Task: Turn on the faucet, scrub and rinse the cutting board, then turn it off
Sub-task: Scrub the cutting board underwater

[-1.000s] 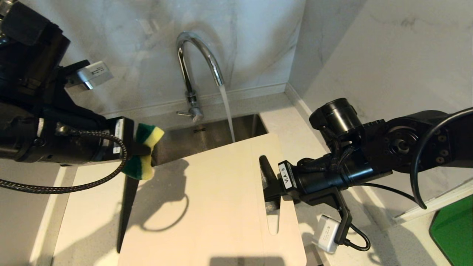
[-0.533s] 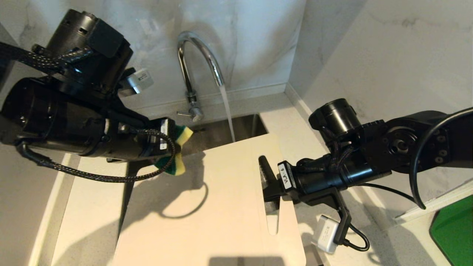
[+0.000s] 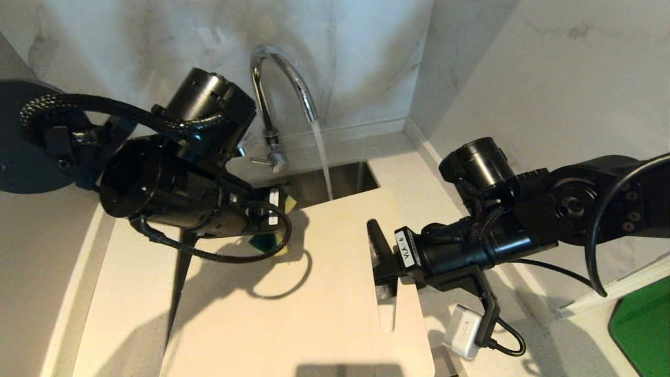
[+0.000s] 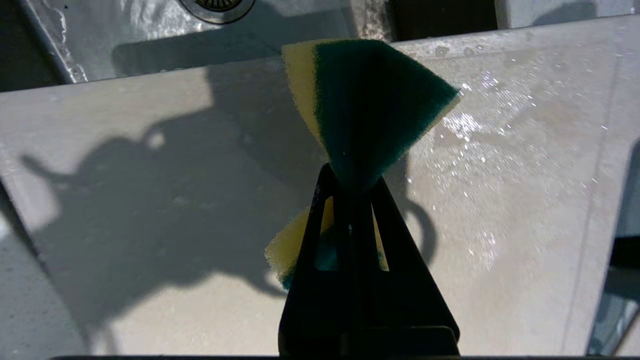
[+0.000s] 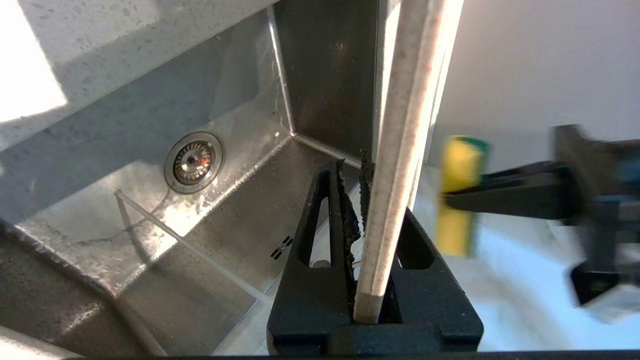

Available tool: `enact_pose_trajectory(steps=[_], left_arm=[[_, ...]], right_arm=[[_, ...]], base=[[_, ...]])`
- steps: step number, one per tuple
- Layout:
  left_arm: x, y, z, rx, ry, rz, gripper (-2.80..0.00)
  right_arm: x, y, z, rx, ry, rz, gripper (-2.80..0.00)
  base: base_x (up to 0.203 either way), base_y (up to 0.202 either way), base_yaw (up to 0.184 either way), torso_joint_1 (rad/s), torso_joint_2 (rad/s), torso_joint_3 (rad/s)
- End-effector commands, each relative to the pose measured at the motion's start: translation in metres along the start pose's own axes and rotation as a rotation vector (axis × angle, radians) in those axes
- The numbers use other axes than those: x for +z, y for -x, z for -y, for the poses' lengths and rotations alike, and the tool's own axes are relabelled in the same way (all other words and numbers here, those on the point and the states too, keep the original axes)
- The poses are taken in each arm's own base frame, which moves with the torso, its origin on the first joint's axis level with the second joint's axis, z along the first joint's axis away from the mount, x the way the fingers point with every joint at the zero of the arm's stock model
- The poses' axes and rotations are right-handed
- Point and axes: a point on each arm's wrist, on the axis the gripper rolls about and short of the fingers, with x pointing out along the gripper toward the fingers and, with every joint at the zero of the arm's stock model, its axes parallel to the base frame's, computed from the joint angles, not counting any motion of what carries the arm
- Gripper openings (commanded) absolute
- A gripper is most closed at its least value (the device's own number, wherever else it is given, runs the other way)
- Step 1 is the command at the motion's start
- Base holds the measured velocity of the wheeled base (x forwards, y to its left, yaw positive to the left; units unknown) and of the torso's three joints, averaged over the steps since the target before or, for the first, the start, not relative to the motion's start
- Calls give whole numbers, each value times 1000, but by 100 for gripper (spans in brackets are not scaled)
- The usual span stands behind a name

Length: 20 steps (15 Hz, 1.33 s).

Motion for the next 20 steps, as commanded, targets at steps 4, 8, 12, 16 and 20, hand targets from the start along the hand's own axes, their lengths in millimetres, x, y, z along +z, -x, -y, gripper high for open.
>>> enact_pose_trajectory(steps=[4, 8, 12, 16, 20], left_arm=[[-13, -44, 8, 48, -26, -61, -280], [-11, -49, -6, 84, -5, -74, -280], [-17, -42, -32, 140, 10, -106, -280], [-36, -45, -63, 177, 42, -156, -280], [-55, -59, -109, 226, 120, -158, -280]], right_arm=[[5, 5, 3, -6, 20, -2, -280], [6, 5, 3, -5, 18, 1, -280], [6, 7, 4, -7, 23, -4, -280], [6, 8, 6, -9, 27, -8, -280], [6, 9, 7, -12, 30, -12, -280]], base=[[0, 0, 0, 0, 0, 0], [0, 0, 0, 0, 0, 0], [0, 0, 0, 0, 0, 0], [0, 0, 0, 0, 0, 0], [0, 0, 0, 0, 0, 0]])
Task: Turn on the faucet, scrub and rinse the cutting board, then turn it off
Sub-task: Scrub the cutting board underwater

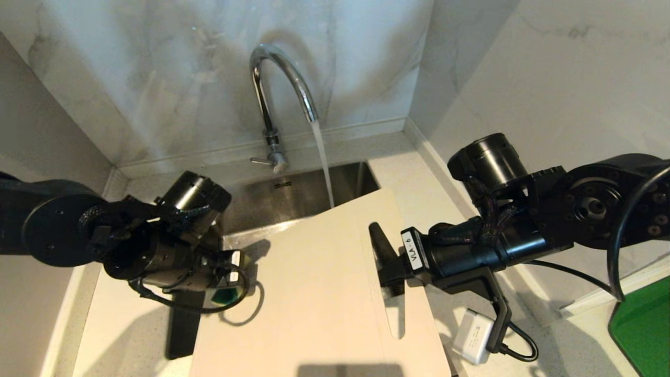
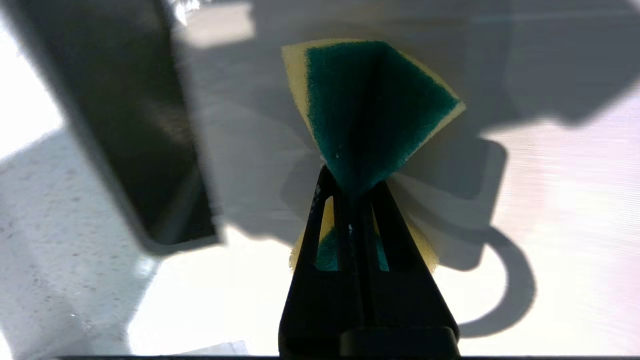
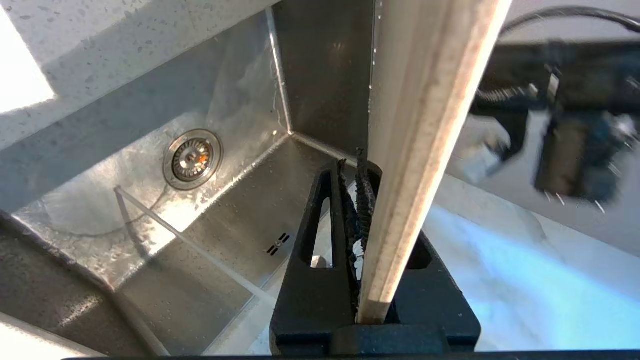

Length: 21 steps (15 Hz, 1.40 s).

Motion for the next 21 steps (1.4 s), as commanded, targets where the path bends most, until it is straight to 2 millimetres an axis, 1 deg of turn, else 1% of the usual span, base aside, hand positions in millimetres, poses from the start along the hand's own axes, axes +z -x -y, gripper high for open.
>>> enact_pose_trajectory(steps=[1, 3, 5, 7, 8, 9, 11, 13, 14, 15, 17, 19, 21], left_arm=[[-2, -8, -33, 37, 62, 5, -280], [2, -14, -52, 49, 94, 8, -280], [10, -6, -67, 42, 122, 35, -280], [19, 7, -82, 23, 137, 73, -280], [25, 17, -89, 20, 141, 112, -280], [34, 30, -91, 8, 141, 164, -280], [54, 62, -90, -22, 144, 256, -280], [70, 97, -84, -60, 141, 301, -280], [75, 114, -78, -90, 129, 308, -280], [75, 128, -66, -129, 103, 299, -280], [63, 145, -34, -228, 24, 255, -280], [49, 150, 2, -300, -41, 211, -280], [39, 136, 43, -312, -110, 173, -280]], right_arm=[[1, 2, 1, -6, 18, -1, -280], [1, 3, 3, -7, 22, -5, -280], [1, 3, 3, -11, 30, -11, -280], [2, 3, 2, -13, 32, -15, -280], [2, 3, 2, -14, 35, -18, -280], [2, 3, 2, -14, 34, -17, -280], [2, 2, 1, -13, 32, -15, -280], [2, 2, 1, -15, 33, -15, -280], [2, 2, 1, -15, 33, -15, -280], [2, 2, 1, -15, 32, -15, -280], [1, 2, 1, -15, 34, -17, -280], [2, 2, 1, -14, 31, -16, -280], [2, 2, 1, -12, 31, -15, -280]], base=[[0, 0, 0, 0, 0, 0], [0, 0, 0, 0, 0, 0], [0, 0, 0, 0, 0, 0], [0, 0, 0, 0, 0, 0], [0, 0, 0, 0, 0, 0], [0, 0, 0, 0, 0, 0], [0, 0, 0, 0, 0, 0], [0, 0, 0, 0, 0, 0], [0, 0, 0, 0, 0, 0], [0, 0, 0, 0, 0, 0], [0, 0, 0, 0, 0, 0], [0, 0, 0, 0, 0, 0], [0, 0, 0, 0, 0, 0]])
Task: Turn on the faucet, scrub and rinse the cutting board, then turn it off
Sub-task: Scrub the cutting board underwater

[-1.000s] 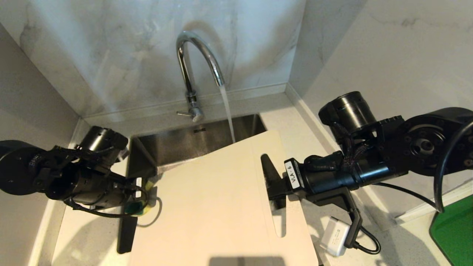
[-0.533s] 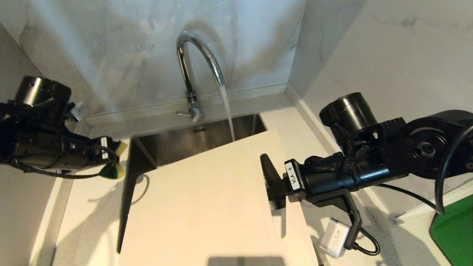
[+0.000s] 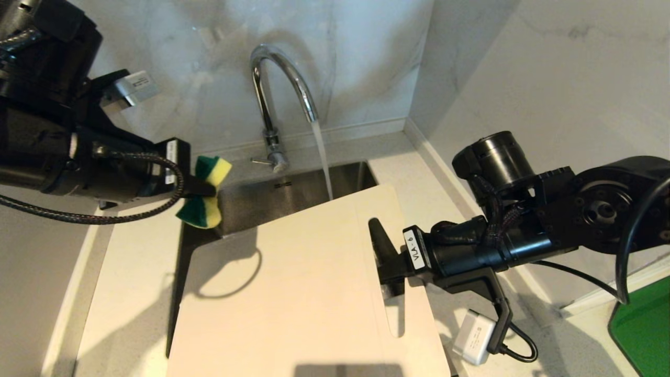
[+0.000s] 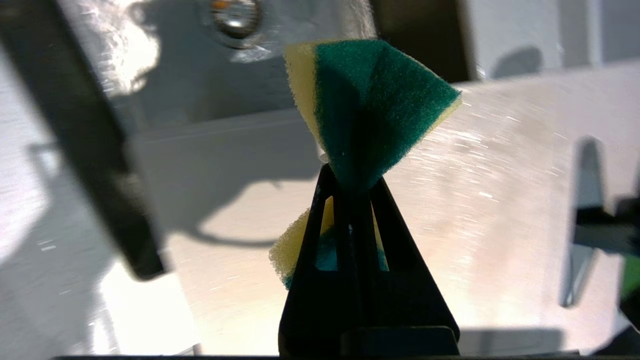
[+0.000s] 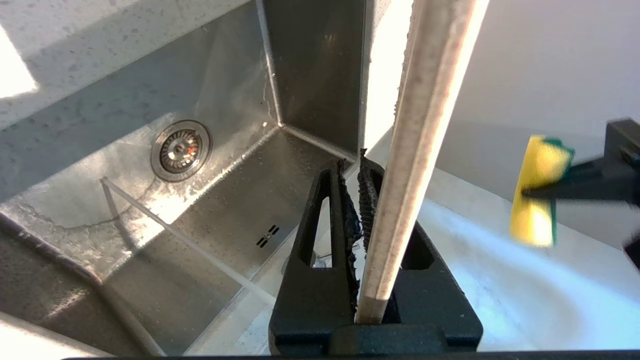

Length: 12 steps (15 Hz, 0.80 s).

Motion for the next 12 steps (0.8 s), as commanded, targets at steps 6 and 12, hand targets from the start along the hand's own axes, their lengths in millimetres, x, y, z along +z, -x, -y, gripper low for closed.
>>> enact_pose_trajectory(steps=[6, 12], left_arm=[[-25, -84, 82, 22, -133, -68, -280], [-37, -110, 44, 103, -92, -194, -280]], right_arm=[[1, 2, 1, -3, 8, -2, -280], [3, 4, 0, 0, 4, -2, -280]], base=[[0, 0, 0, 0, 0, 0], [0, 0, 0, 0, 0, 0]])
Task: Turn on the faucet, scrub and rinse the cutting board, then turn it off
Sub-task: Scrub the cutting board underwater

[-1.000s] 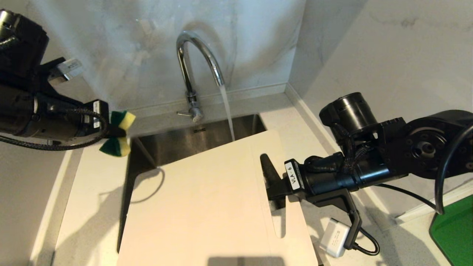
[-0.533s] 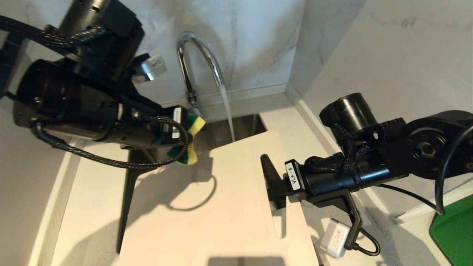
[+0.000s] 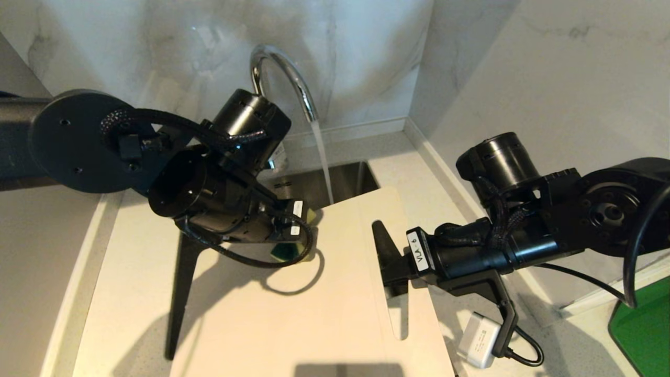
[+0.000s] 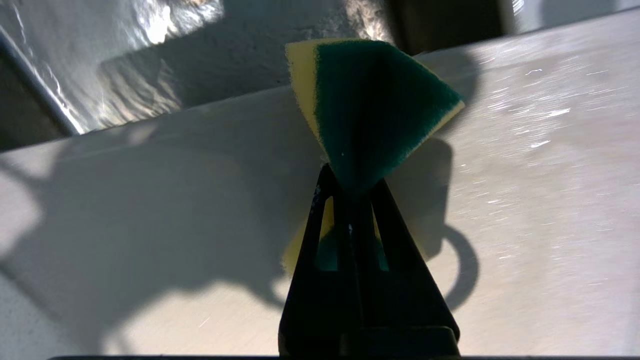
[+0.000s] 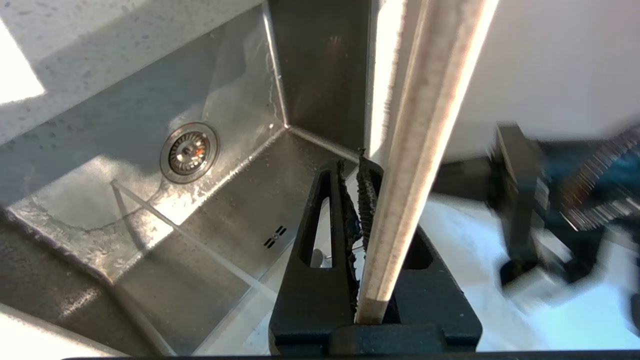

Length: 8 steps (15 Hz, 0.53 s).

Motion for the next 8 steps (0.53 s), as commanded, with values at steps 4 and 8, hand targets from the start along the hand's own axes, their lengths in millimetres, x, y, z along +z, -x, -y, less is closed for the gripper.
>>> enact_pose_trajectory(steps=[4, 8], left_arm=[[-19, -20, -41, 84, 48, -84, -280], [-46, -28, -77, 134, 93, -91, -280]], right_arm=[[0, 2, 2, -9, 22, -7, -280], [3, 1, -1, -8, 14, -5, -280]], base=[[0, 0, 0, 0, 0, 0], [0, 0, 0, 0, 0, 0]])
